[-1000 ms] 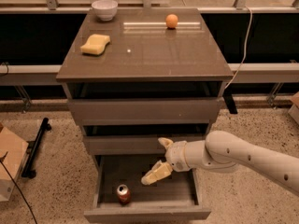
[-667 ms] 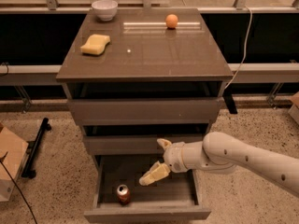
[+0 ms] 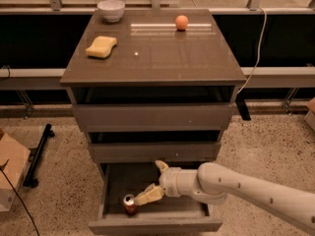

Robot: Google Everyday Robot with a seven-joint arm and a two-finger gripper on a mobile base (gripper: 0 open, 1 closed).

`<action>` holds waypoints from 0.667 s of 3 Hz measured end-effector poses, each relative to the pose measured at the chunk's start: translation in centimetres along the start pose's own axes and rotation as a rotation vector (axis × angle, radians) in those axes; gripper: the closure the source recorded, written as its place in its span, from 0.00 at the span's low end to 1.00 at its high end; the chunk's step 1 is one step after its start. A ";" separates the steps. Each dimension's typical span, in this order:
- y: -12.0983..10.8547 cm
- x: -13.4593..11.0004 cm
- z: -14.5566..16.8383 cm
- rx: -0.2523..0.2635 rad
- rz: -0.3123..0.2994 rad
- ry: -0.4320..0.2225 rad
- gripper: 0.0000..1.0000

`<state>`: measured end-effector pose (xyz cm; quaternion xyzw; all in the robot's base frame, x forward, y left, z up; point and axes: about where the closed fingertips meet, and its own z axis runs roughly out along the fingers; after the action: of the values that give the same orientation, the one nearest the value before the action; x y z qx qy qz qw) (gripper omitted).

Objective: Pick coke can from bottom drawer and place on counter

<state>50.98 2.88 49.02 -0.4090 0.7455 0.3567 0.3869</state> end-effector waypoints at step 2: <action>-1.7 6.1 6.6 0.006 0.110 -0.052 0.00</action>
Offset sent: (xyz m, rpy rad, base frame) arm 0.0247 0.0387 -0.1410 0.1180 0.1178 -0.1115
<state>52.10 5.70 40.41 -0.3570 0.7575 0.3858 0.3872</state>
